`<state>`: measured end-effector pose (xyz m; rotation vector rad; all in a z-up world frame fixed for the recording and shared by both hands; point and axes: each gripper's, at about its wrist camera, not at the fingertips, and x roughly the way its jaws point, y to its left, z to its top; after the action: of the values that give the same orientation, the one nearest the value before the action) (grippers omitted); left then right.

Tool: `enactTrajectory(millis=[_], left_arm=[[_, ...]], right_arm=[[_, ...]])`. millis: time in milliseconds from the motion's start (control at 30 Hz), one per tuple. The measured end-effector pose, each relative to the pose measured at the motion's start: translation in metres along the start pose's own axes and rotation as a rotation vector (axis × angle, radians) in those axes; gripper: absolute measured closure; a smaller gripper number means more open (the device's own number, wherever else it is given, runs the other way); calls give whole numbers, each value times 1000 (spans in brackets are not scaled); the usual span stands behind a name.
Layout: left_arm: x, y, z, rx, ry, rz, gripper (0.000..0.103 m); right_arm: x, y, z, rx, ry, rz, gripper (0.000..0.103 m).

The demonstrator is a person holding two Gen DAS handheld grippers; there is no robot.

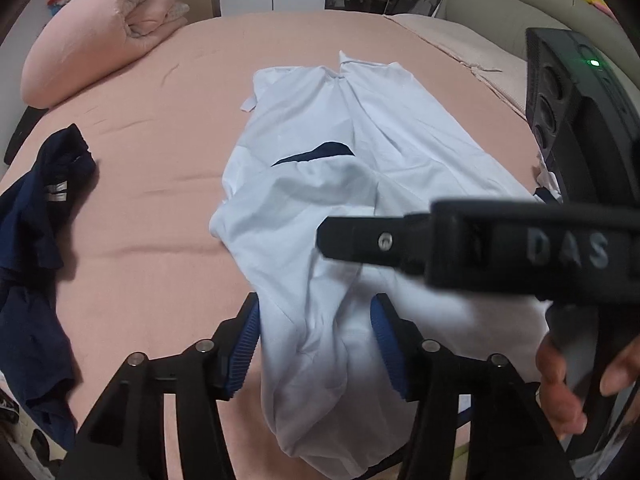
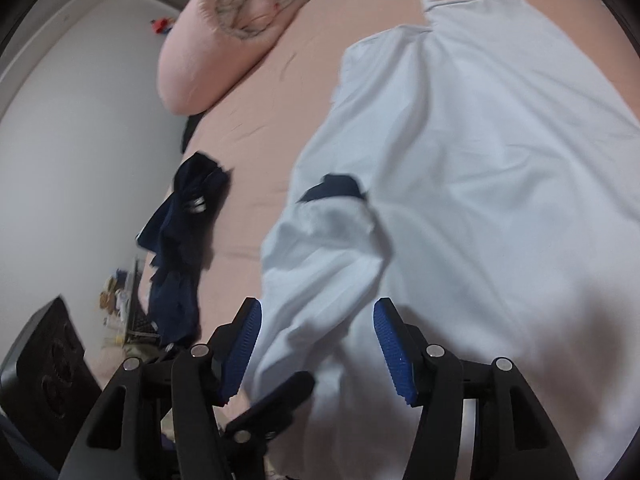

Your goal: Fold clothes

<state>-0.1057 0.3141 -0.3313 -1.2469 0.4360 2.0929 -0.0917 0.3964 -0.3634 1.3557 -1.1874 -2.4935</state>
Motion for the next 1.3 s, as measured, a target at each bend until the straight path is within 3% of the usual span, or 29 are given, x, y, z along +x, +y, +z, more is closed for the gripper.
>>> enactTrajectory(millis=[67,233,733,933,1100,1300], left_arm=[[1,4,0,-11,-1,10,50],[6,17,3,-55,-4,22,50],[6,63,3,-244,4,-39,49],[8,45,5,-201,27,-166,49],[31,20,5,-94,91,-91,49],[47,16,2,-79,111,-48,50]], right_arm=[[3,-1,-2,21,9,15,45],[16,-16,-9,191,65,228,45],[32,-38,-3,328,98,223,45],[35,-48,0,385,83,247,45],[41,-46,6,425,50,294,45],[38,-37,12,428,4,390,45]])
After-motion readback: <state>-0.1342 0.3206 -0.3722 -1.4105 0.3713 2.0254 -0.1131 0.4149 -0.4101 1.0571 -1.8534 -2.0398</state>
